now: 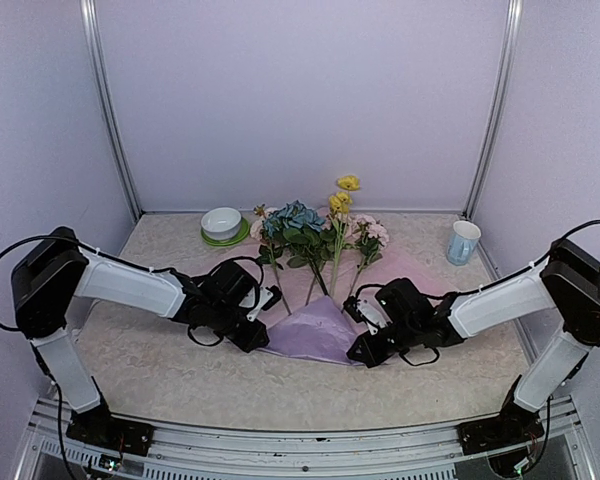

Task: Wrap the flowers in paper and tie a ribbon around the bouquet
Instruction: Fold the bottom corner of the flattened wrapping paper at the center of the board, then press the fold line on the 1/4-folded wrapping paper.

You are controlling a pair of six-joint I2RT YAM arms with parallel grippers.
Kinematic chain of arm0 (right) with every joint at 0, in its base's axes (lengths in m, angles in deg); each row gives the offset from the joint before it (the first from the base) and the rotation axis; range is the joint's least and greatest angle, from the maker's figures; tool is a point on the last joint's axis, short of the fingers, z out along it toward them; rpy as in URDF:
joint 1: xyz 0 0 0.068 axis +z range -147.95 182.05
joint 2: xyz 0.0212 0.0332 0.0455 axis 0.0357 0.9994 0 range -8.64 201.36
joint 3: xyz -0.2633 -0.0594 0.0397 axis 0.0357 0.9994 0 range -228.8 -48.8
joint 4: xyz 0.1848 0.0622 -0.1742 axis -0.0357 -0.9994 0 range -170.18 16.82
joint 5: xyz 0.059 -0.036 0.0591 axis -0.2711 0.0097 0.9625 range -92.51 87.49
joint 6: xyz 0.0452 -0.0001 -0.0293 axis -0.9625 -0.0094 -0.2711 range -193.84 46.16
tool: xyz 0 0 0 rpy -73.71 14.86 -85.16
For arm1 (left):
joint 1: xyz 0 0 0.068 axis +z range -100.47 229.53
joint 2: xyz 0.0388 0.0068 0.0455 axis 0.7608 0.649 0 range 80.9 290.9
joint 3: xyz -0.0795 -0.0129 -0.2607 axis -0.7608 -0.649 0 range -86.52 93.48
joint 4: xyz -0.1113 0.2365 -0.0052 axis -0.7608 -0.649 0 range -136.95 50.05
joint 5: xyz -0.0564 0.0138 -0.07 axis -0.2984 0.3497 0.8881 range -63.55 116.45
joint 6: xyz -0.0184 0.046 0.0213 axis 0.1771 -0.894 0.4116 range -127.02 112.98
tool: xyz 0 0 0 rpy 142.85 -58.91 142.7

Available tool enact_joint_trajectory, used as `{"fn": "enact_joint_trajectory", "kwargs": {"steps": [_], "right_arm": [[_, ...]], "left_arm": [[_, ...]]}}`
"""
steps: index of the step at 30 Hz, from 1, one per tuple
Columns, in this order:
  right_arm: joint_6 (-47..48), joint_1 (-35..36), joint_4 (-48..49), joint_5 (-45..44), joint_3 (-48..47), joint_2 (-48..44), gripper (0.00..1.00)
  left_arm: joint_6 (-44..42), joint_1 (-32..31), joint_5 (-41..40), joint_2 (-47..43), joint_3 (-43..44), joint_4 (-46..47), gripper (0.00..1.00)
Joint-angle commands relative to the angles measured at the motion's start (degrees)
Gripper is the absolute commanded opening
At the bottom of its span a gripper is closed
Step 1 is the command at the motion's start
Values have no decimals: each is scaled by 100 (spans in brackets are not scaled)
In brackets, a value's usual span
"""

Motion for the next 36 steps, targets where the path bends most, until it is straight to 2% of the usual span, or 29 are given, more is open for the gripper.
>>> {"fn": "enact_joint_trajectory", "kwargs": {"steps": [1,6,10,14,17,20,23,29,33,36], "right_arm": [[-68,7,-449,-316,271,31,6],[-15,4,-705,-390,161,87,6],[17,3,-1081,-467,1,115,7],[27,16,-1471,-652,-227,95,8],[-20,41,-1661,-720,-424,98,8],[-104,112,-1853,-886,-603,94,9],[-198,196,-2029,-1049,-802,150,9],[-577,279,-1964,-915,-928,175,11],[-825,278,-1939,-959,-933,-12,12],[-855,234,-2039,-876,-1039,-116,13]], "left_arm": [[906,-19,62,-507,-1008,-451,17],[1339,381,41,-1078,-1768,-416,17],[1563,729,22,-1379,-1844,-525,17],[1267,440,-1,-2031,-1235,-923,17],[861,76,34,-2178,-467,-1013,25],[517,133,125,-1577,87,-747,28],[54,214,277,-497,903,-829,27],[-1255,-268,595,876,2549,-1342,33],[-1422,-224,1004,1320,2461,-1712,33],[-1373,-138,957,1545,2320,-1701,33]]}}
